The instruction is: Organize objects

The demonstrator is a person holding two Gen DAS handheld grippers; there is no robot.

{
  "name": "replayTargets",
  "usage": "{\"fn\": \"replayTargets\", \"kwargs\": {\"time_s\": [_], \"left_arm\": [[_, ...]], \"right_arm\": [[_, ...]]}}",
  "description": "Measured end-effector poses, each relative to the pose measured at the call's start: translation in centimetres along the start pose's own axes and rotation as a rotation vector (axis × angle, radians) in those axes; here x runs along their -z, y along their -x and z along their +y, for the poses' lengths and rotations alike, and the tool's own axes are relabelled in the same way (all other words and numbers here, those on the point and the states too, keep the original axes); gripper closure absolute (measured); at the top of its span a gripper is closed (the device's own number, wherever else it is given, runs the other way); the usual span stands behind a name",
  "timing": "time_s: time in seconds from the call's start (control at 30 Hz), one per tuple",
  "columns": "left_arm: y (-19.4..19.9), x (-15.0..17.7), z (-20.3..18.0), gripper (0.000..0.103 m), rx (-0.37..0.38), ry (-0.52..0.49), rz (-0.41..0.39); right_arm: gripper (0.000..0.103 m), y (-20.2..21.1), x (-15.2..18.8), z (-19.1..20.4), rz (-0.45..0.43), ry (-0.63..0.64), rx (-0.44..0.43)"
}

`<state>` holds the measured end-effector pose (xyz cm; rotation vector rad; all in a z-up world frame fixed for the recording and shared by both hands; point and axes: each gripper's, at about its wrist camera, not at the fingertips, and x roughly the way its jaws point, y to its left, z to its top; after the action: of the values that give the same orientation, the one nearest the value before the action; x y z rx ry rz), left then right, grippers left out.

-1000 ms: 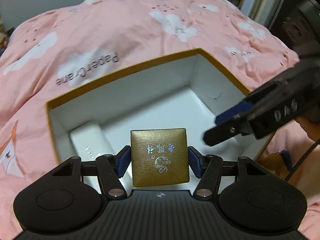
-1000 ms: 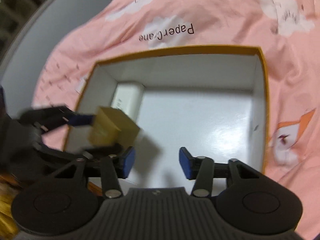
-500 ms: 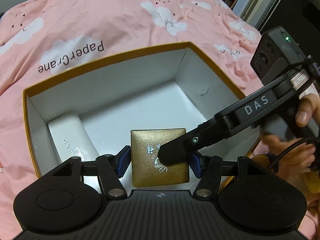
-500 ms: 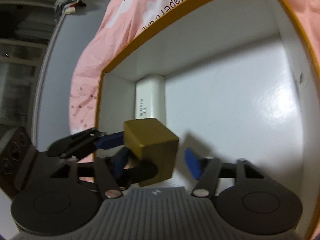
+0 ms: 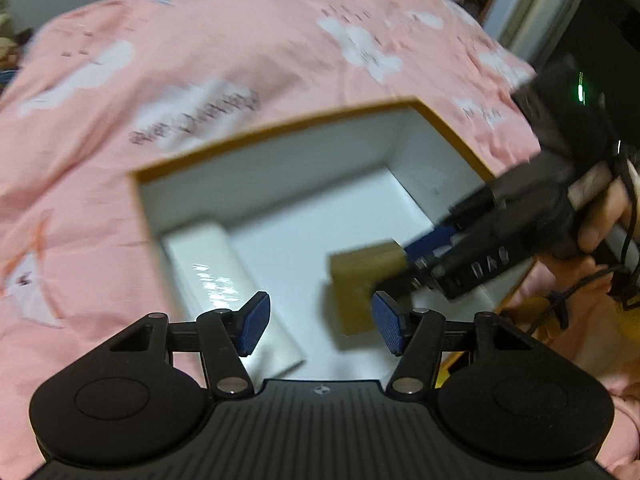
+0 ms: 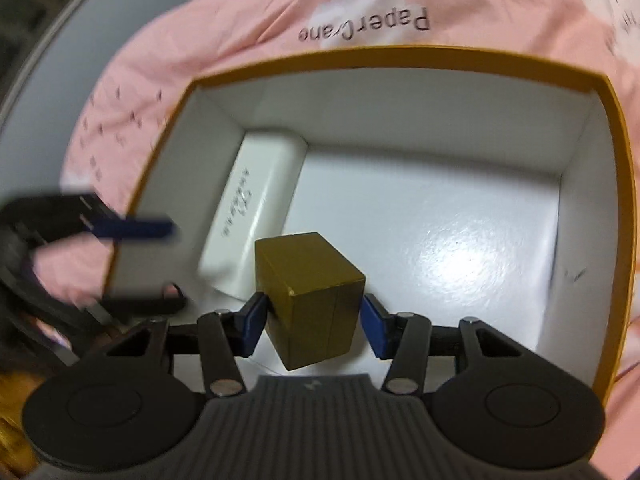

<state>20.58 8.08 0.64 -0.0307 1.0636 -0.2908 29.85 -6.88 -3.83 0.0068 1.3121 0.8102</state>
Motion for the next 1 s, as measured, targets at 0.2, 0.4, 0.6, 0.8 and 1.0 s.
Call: {"fn": "replayTargets", "kwargs": {"time_s": [0.2, 0.4, 0.6, 0.8, 1.0], "left_arm": [[3.0, 0.9, 2.7, 0.034, -0.109, 0.096, -0.067], [3.4, 1.6, 4.3, 0.037, -0.125, 0.172, -0.053], [3.1, 2.0, 4.7, 0.037, -0.109, 0.198, -0.041], [2.8, 2.0, 5.3, 0.037, -0.089, 0.238, -0.039], [2.7, 2.1, 5.7, 0.038, -0.09, 0.247, -0.041]], "right_arm": [[0.05, -1.7, -0.1, 4.6, 0.115, 0.356, 0.108], [0.05, -3.7, -0.7, 8.7, 0.266, 0.711, 0.142], [0.05, -5.0, -1.0, 11.5, 0.4, 0.979, 0.181], [0.05, -6.8, -0.6, 13.8, 0.592, 1.233, 0.17], [0.049, -7.9, -1.1, 15.1, 0.603, 1.249, 0.113]]}}
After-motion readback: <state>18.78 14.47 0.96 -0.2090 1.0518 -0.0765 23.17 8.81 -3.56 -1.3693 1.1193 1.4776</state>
